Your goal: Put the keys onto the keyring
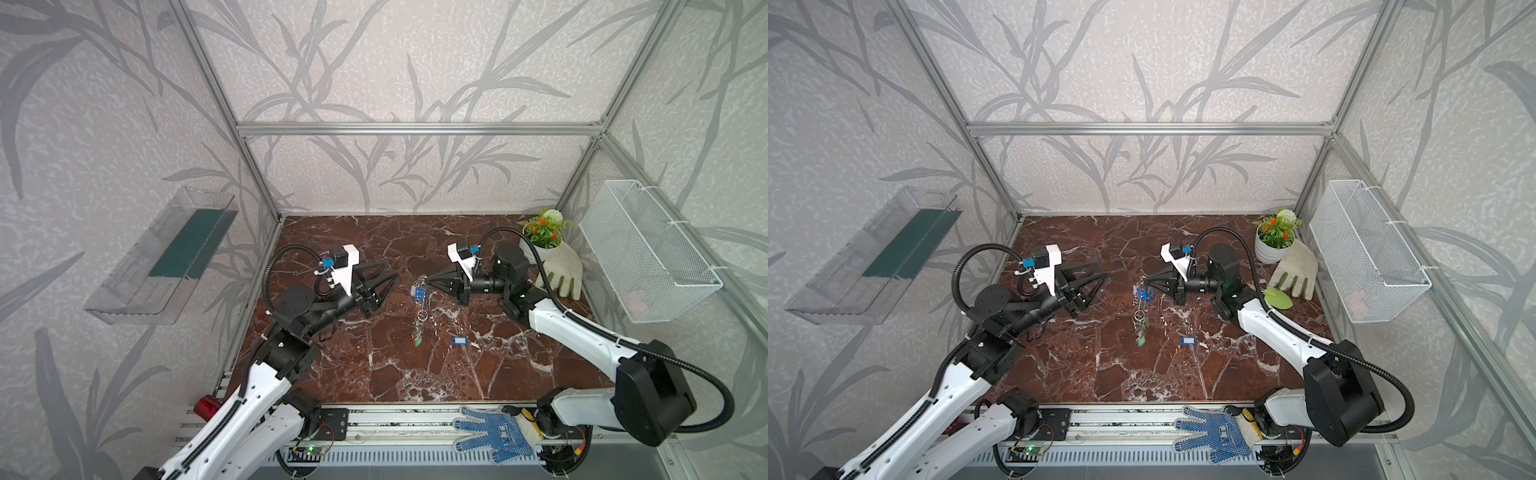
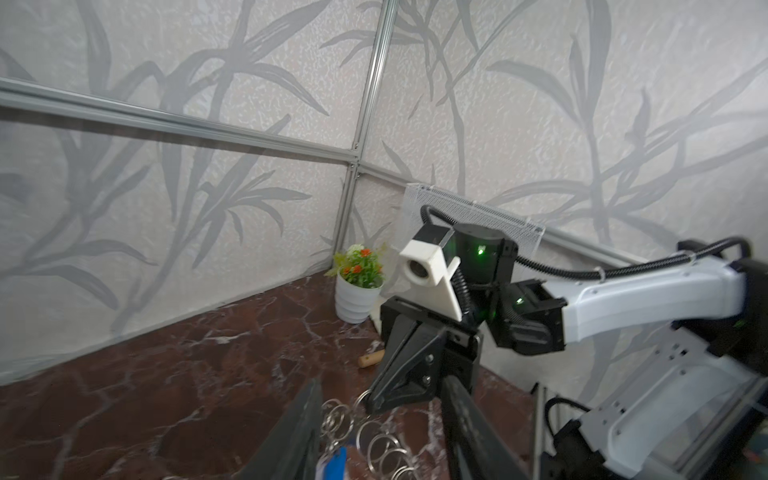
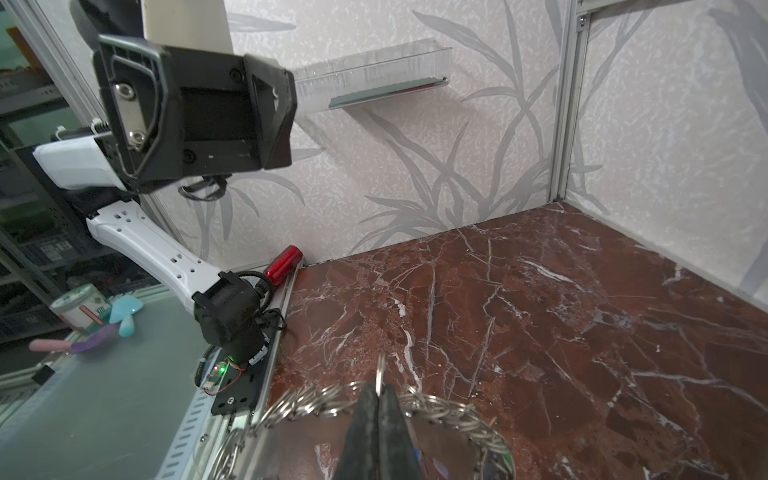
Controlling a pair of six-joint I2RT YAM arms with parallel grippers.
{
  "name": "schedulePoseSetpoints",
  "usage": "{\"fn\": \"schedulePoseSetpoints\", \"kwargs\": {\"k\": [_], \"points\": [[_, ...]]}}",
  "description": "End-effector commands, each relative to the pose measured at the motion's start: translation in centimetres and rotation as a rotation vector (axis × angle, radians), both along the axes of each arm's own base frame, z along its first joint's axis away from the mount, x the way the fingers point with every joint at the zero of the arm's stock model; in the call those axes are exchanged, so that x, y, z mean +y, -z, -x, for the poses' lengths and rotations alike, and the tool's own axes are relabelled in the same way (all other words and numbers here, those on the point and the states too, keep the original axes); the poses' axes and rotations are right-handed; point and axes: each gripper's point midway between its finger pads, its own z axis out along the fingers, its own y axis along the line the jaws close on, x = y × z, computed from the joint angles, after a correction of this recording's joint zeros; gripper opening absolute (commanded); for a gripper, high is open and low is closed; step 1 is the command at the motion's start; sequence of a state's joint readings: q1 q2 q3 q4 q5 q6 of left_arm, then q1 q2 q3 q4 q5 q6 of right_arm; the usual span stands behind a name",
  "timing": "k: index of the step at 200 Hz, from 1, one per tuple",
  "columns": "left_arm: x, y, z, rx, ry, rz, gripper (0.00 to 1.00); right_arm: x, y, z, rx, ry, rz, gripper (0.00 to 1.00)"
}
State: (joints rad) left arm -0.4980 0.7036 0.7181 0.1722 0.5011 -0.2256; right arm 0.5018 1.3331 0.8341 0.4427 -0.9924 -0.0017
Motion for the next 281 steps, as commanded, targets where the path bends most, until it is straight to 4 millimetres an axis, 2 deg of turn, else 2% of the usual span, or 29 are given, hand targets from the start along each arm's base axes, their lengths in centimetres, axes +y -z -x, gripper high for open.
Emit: {"fn": "schedulePoseSetpoints", "kwargs": {"k": [1, 17, 39, 62, 101, 114, 159, 200, 230, 281], "points": [[0.3, 5.2, 1.2, -0.065, 0.024, -0.318, 0.7, -0.1, -1.6, 1.3, -0.279, -0.017, 0.019, 0.0], [0.3, 5.7, 1.2, -0.128, 0.026, -0.401, 0.75, 0.1, -0.5, 1.4, -0.317, -0.014, 0.069, 0.0], [-0.1, 6.9, 0.2, -0.143, 0.044, -0.534, 0.74, 0.4, 1.1, 2.1, -0.366, -0.039, 0.133, 0.0], [-1.2, 8.5, -0.3, -0.141, 0.104, -0.64, 0.74, 0.6, 1.7, 2.7, -0.395, -0.056, 0.13, 0.0], [-3.1, 8.8, -0.8, -0.131, 0.18, -0.586, 0.53, 0.9, 1.8, 2.9, -0.377, -0.074, 0.097, 0.0], [-3.4, 8.8, -1.1, -0.132, 0.185, -0.577, 0.47, 0.8, 1.6, 3.1, -0.378, -0.072, 0.071, 0.0], [-4.5, 9.0, -0.9, -0.11, 0.25, -0.555, 0.38, 0.3, 0.2, 3.4, -0.343, -0.082, -0.025, 0.0], [-5.5, 9.0, -0.9, -0.093, 0.291, -0.516, 0.36, -0.2, -1.3, 3.4, -0.32, -0.091, -0.116, 0.0], [-6.5, 8.9, -0.7, -0.083, 0.312, -0.479, 0.35, -0.5, -1.6, 3.2, -0.286, -0.099, -0.167, 0.0], [-7.2, 7.8, -0.9, -0.09, 0.31, -0.388, 0.32, -1.6, -2.9, 2.8, -0.233, -0.116, -0.279, 0.0]]}}
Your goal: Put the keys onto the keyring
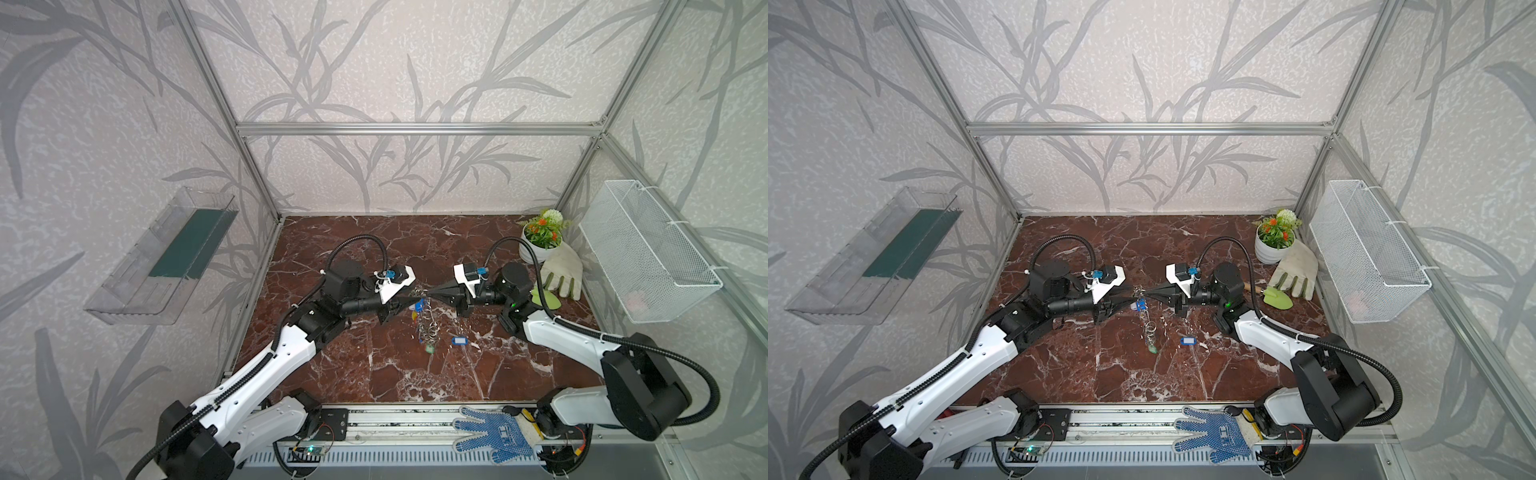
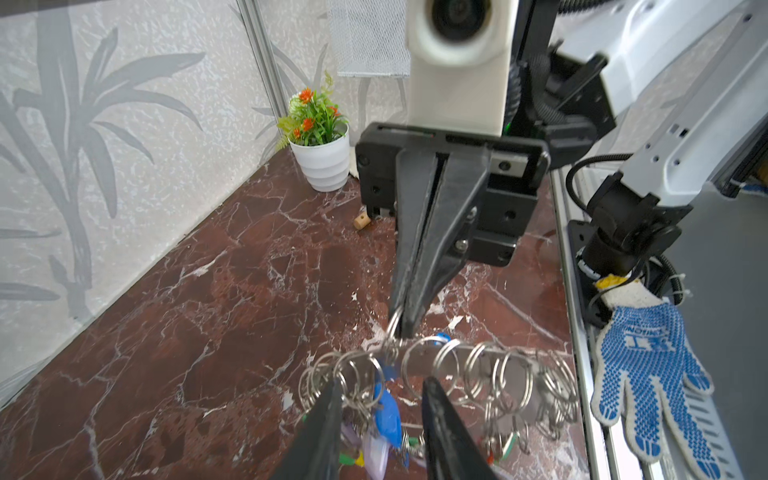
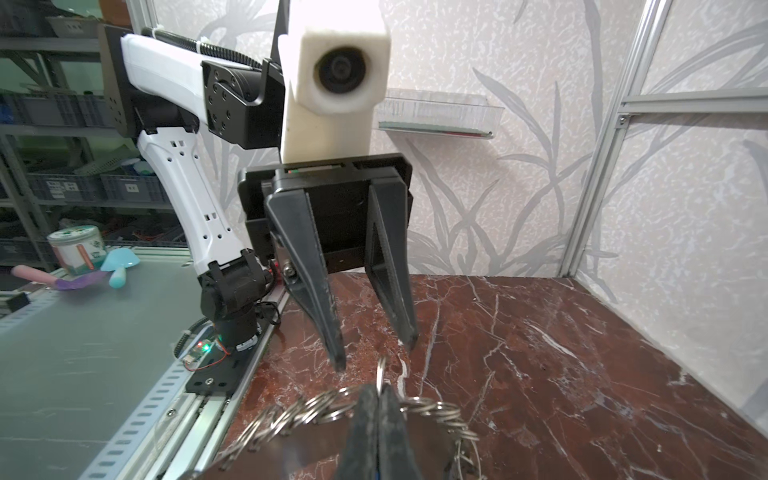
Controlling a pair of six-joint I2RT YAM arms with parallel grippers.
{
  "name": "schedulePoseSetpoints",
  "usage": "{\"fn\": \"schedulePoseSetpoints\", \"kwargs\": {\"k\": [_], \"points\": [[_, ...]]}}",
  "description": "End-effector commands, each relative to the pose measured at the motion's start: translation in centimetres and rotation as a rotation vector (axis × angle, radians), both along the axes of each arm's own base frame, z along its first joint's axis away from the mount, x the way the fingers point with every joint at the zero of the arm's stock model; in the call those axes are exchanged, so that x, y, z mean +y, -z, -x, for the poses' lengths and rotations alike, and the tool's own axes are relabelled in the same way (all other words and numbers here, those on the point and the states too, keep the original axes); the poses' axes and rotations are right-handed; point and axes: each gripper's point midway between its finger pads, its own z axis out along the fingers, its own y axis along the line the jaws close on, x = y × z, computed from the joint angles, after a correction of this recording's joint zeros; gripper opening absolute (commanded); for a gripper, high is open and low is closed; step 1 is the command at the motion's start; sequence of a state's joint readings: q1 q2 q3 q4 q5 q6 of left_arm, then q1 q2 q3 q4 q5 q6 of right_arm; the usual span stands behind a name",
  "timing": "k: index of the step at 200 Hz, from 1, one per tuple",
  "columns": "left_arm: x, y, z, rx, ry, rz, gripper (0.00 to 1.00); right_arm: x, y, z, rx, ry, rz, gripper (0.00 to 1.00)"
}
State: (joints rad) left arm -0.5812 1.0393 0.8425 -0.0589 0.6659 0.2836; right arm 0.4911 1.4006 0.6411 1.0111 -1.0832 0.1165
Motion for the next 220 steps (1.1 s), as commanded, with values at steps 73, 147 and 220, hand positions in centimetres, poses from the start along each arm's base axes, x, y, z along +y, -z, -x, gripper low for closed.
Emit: {"fn": "schedulePoseSetpoints", "kwargs": {"k": [73, 147, 220], "points": [[-0.5, -1.9, -0.1, 0.009, -0.018, 0.194, 0.29, -0.8, -3.9, 1.0, -0.038, -0.061, -0.139, 0.0], [-0.9, -2.8, -0.1, 0.016, 0.007, 0.22, 0.28, -0.5, -4.0, 1.5, -0.027, -0.084, -0.138, 0.0], [-1.3, -3.1, 0.0, 0.019, 0.025, 0.223, 0.21, -0.4, -4.1, 1.8, -0.02, -0.095, -0.137, 0.0]]}}
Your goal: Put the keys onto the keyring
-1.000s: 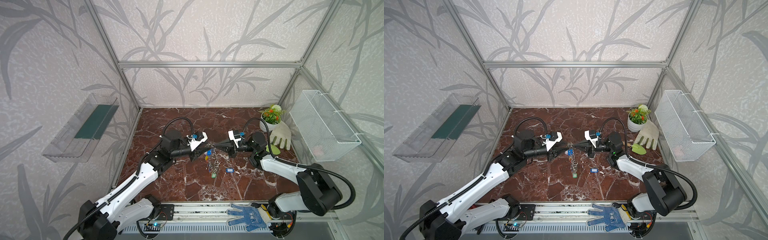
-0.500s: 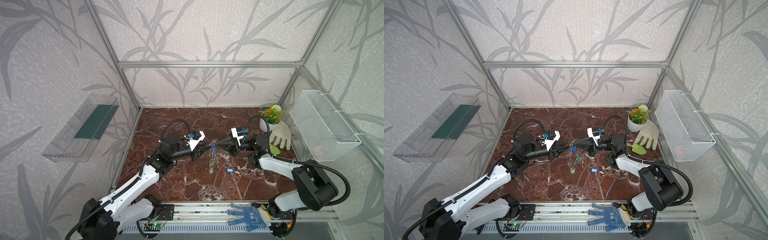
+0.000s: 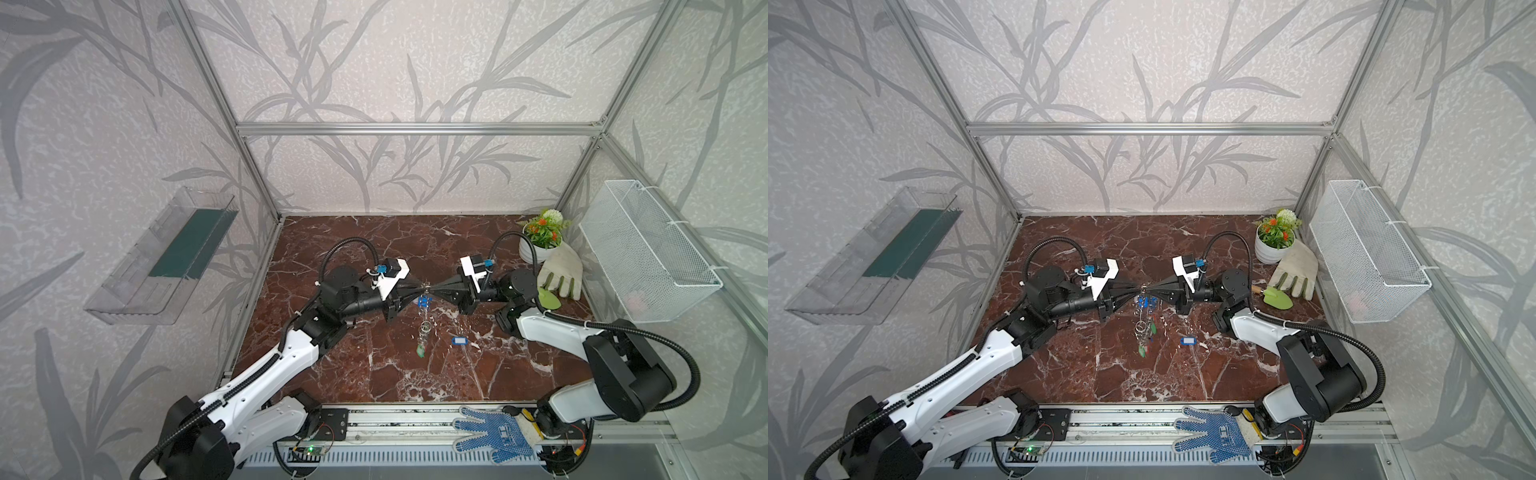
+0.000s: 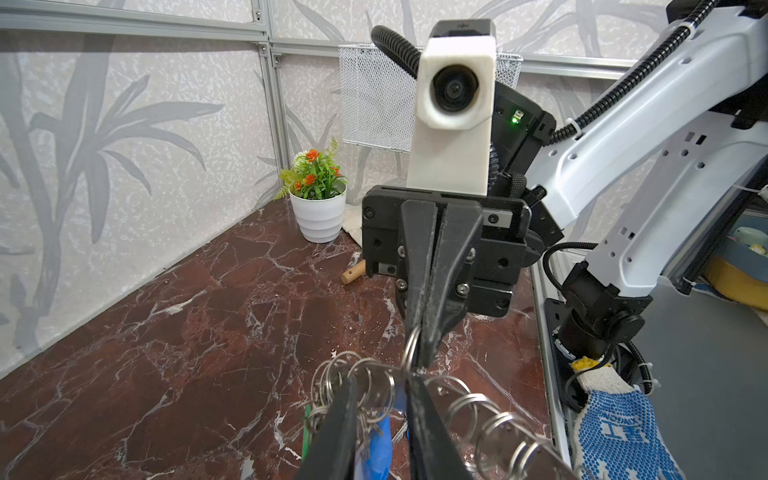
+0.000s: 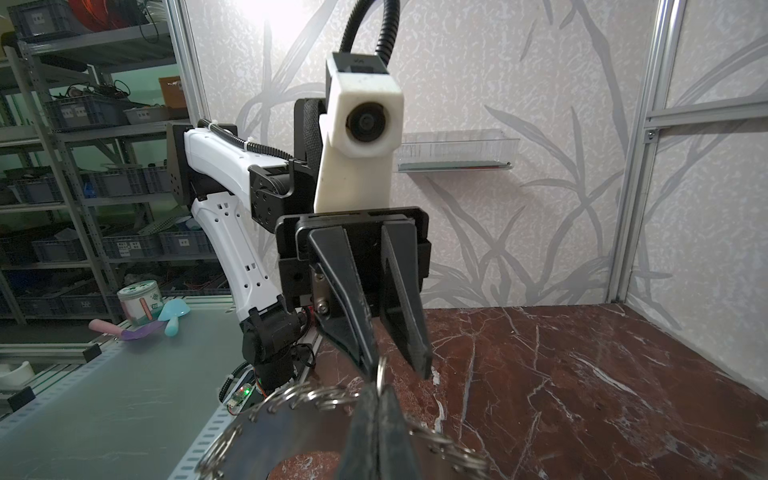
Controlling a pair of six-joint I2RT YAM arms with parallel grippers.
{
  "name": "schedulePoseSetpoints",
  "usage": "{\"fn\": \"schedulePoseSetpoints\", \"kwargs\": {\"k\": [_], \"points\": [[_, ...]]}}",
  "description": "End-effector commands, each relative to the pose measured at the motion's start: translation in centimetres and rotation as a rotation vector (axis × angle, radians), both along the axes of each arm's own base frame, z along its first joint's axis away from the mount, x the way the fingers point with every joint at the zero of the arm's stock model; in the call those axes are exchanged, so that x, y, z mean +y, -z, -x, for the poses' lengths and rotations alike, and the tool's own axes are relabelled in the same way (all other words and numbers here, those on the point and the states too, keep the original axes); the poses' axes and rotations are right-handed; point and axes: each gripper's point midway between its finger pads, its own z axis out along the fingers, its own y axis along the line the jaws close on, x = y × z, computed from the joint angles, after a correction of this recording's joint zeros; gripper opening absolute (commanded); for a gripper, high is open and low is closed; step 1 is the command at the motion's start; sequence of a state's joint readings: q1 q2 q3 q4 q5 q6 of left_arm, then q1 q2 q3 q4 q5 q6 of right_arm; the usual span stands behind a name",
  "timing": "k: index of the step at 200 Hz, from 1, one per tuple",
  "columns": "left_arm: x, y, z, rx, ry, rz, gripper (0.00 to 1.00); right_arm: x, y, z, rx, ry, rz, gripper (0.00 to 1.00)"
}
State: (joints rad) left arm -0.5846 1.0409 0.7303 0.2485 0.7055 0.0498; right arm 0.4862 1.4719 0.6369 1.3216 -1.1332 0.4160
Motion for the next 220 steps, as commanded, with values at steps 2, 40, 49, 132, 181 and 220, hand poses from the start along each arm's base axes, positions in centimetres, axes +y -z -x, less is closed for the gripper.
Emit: {"fn": "schedulePoseSetpoints", "kwargs": {"k": [2, 40, 49, 132, 181, 220], "points": [[-0.4, -1.8, 0.1, -0.042, 0.022, 0.03, 0.21, -0.2, -2.3, 1.0, -0.101, -0.009, -0.057, 0.0], [-0.6, -1.8, 0.1, -0.039, 0.029, 0.026, 0.19, -0.2, -2.3, 1.1, -0.095, -0.017, -0.054, 0.0], [-0.6, -1.9, 0.1, -0.038, 0.03, 0.027, 0.19, -0.2, -2.3, 1.0, -0.094, -0.018, -0.054, 0.0], [-1.1, -1.8, 0.2, -0.03, 0.055, 0.025, 0.2, -0.1, -2.2, 1.2, -0.09, -0.027, -0.049, 0.0], [-1.4, -1.7, 0.4, -0.028, 0.073, 0.017, 0.14, -0.1, -2.3, 1.2, -0.09, -0.03, -0.049, 0.0], [-1.1, -1.4, 0.5, -0.034, 0.061, -0.013, 0.02, -0.1, -2.1, 1.3, -0.087, -0.034, -0.046, 0.0]]}}
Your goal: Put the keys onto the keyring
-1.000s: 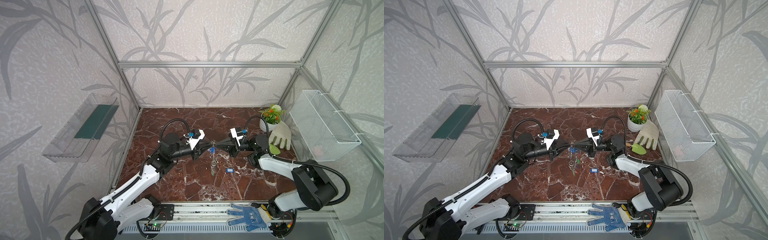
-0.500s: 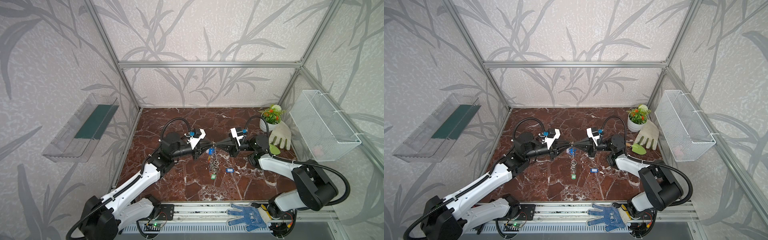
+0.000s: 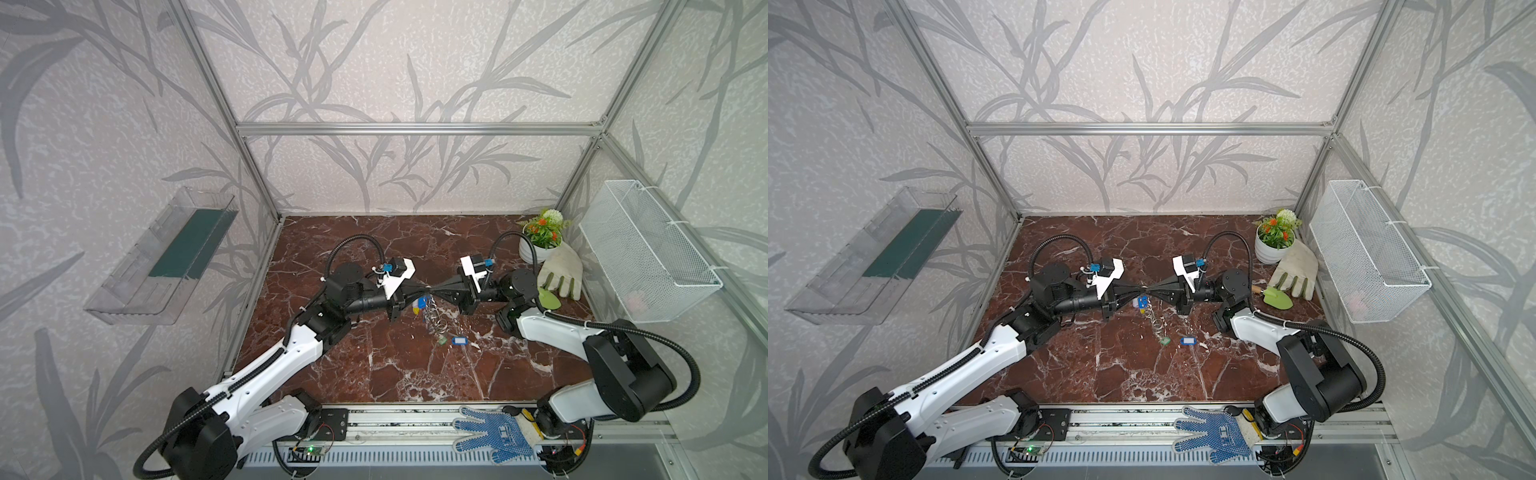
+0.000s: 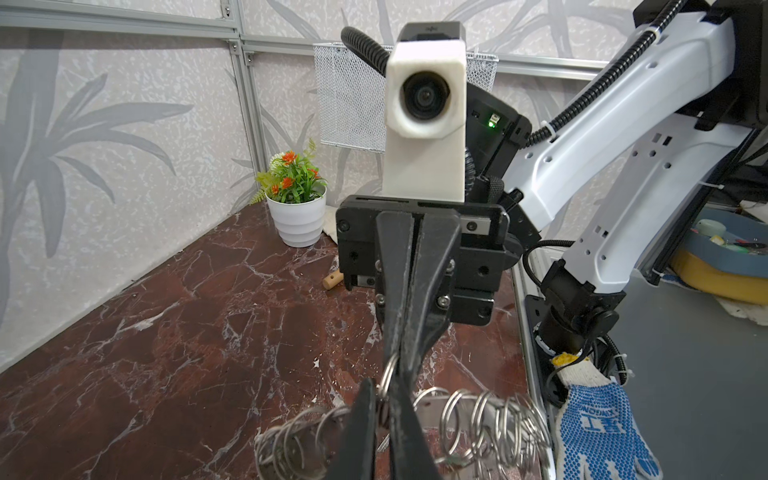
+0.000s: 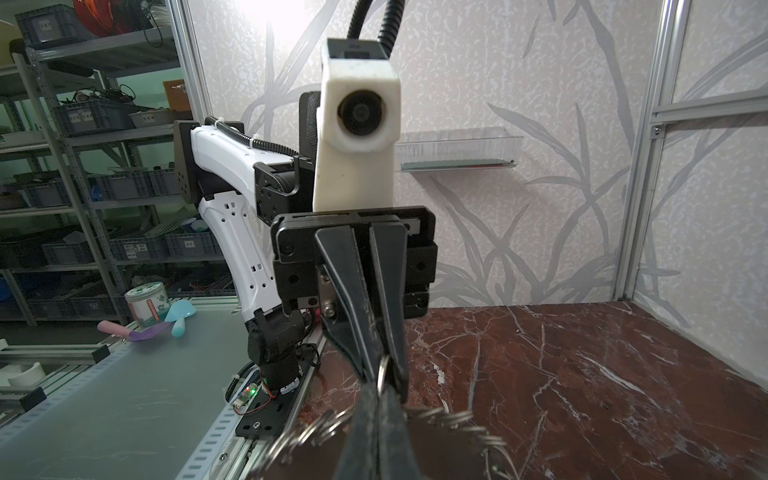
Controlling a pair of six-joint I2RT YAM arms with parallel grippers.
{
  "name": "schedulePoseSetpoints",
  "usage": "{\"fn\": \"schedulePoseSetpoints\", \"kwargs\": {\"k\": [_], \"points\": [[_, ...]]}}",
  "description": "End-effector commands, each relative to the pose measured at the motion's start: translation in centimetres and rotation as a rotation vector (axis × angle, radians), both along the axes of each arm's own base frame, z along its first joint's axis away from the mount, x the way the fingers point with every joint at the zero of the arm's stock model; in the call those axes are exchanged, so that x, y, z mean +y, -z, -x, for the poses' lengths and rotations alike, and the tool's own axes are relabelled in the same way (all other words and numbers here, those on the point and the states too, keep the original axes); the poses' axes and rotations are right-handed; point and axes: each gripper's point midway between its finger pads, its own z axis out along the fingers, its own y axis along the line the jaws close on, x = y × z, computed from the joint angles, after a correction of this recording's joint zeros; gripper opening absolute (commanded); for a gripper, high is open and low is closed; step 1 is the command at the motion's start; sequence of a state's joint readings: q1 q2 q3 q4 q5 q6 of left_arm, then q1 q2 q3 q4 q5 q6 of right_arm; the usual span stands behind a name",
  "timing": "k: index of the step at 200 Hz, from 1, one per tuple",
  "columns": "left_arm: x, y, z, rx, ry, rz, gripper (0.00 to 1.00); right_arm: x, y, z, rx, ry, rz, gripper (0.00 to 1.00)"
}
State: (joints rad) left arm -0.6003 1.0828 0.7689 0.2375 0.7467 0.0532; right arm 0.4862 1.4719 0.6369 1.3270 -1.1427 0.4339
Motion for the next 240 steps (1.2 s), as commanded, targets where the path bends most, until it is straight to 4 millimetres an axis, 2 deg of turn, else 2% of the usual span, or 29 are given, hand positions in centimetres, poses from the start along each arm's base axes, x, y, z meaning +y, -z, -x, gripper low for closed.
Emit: {"fn": "schedulePoseSetpoints", "kwargs": {"k": [1, 24, 51, 68, 96, 143, 184, 240], "points": [[0.1, -1.1, 0.1, -0.047, 0.004, -0.01, 0.01, -0.1, -2.1, 1.1, -0.098, -0.022, -0.049, 0.0], [0.5, -1.0, 0.5, -0.073, 0.006, -0.068, 0.0, -0.1, -2.0, 1.1, -0.099, -0.025, -0.046, 0.0], [1.1, -0.8, 1.0, -0.101, 0.022, -0.162, 0.0, -0.2, -1.8, 1.1, -0.096, -0.017, -0.046, 0.3], [1.3, -0.5, 1.4, -0.102, 0.045, -0.23, 0.0, -0.3, -1.7, 1.0, -0.095, 0.0, -0.049, 0.37], [1.7, -0.5, 2.1, -0.104, 0.091, -0.317, 0.0, -0.4, -1.7, 1.0, -0.098, 0.002, -0.049, 0.37], [1.9, -1.2, 2.3, -0.091, 0.155, -0.427, 0.0, -0.1, -1.6, 0.3, -0.083, 0.005, -0.044, 0.29], [1.5, -2.2, 2.0, -0.082, 0.178, -0.444, 0.0, 0.3, -1.5, -0.2, -0.073, 0.005, -0.04, 0.26], [1.0, -2.6, 1.4, -0.059, 0.2, -0.468, 0.0, 0.9, -1.0, -0.8, -0.056, -0.003, -0.03, 0.23]]}}
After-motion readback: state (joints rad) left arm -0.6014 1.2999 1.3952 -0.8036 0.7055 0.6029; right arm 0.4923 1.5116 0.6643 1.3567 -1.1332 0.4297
